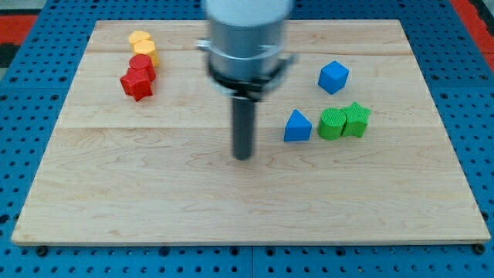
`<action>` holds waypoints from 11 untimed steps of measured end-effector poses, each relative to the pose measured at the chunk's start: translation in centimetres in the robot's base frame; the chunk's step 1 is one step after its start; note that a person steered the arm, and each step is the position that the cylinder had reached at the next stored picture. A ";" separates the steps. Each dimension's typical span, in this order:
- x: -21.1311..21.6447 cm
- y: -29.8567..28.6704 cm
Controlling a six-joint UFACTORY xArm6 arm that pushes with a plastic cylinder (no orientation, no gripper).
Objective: Move the blue cube to the center
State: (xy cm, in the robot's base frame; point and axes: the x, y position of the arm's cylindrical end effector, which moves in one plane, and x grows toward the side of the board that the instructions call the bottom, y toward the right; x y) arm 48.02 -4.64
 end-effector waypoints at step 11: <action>-10.2 9.6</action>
